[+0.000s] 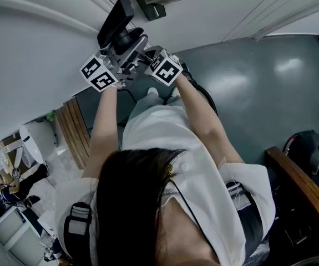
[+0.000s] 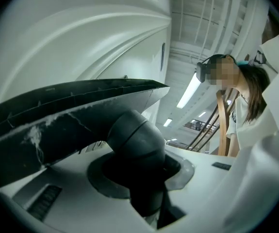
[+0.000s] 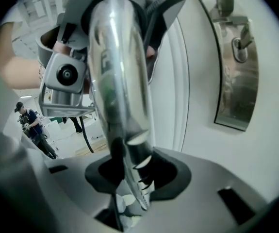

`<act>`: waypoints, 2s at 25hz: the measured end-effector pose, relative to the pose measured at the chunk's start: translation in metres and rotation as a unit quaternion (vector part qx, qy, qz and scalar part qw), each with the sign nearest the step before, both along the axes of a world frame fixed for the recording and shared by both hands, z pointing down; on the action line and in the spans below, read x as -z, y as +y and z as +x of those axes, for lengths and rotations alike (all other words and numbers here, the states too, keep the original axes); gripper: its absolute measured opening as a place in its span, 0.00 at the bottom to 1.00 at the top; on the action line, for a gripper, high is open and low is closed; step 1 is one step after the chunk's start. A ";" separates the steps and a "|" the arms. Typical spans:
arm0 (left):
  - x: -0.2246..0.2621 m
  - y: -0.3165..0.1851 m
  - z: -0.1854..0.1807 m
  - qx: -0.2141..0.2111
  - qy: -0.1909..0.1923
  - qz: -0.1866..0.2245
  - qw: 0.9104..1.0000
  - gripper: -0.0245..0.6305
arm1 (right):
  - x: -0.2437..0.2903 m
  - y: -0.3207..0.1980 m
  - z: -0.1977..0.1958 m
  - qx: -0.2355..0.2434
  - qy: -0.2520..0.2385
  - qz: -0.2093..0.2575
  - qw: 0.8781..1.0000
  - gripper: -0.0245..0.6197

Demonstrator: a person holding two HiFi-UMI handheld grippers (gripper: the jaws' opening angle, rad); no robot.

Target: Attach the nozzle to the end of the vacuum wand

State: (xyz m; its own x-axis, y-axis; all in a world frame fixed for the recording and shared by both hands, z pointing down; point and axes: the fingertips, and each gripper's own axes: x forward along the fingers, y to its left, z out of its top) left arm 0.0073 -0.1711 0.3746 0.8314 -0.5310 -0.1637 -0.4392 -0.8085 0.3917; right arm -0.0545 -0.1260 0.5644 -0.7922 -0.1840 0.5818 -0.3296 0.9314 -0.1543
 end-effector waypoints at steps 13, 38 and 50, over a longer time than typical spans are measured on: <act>-0.003 -0.007 -0.006 0.004 0.040 -0.045 0.998 0.22 | 0.001 0.003 0.003 0.025 -0.002 -0.001 1.000 0.25; -0.011 -0.001 0.014 0.066 -0.188 0.054 0.979 0.21 | -0.009 -0.001 -0.005 0.049 0.046 -0.022 0.998 0.25; -0.011 -0.007 0.014 0.135 -0.169 0.088 0.972 0.20 | -0.002 -0.001 -0.008 0.026 0.002 -0.010 1.000 0.25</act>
State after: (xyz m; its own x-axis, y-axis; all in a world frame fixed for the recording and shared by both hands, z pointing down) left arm 0.0213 -0.1778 0.3856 0.6874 -0.7261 -0.0130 -0.7246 -0.6870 0.0548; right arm -0.0627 -0.1270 0.5664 -0.7980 -0.1306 0.5883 -0.2815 0.9440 -0.1723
